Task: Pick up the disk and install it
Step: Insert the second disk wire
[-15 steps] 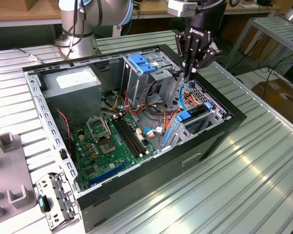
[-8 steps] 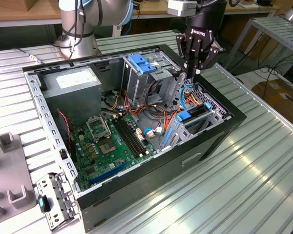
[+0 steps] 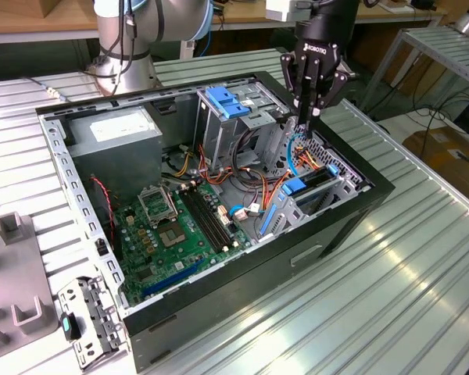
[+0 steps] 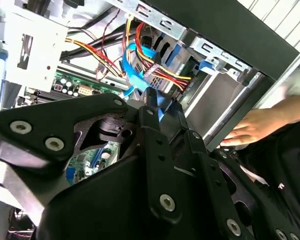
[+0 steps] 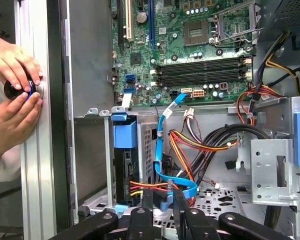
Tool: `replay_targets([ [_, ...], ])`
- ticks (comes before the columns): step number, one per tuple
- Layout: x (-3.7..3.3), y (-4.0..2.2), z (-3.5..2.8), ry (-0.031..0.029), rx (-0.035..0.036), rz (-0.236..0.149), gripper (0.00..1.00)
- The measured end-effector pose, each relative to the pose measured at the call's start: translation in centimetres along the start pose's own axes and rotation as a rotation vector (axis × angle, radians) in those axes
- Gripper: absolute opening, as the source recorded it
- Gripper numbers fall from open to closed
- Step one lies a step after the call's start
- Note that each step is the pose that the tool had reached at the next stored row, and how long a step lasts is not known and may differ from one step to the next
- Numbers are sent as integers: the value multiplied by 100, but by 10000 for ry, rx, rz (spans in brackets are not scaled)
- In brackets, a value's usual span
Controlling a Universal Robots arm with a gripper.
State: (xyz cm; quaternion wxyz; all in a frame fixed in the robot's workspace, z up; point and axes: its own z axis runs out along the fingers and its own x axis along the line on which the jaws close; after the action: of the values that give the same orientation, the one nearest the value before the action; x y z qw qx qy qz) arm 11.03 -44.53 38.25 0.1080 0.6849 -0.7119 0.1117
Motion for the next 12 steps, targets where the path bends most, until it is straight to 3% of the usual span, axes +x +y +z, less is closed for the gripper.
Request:
replay_targets([
  [3,-37,-5,7,0,1,0,30],
  [10,-77,-5,125,33,1,-1,30],
  [12,-79,-5,133,62,2,-2,30],
])
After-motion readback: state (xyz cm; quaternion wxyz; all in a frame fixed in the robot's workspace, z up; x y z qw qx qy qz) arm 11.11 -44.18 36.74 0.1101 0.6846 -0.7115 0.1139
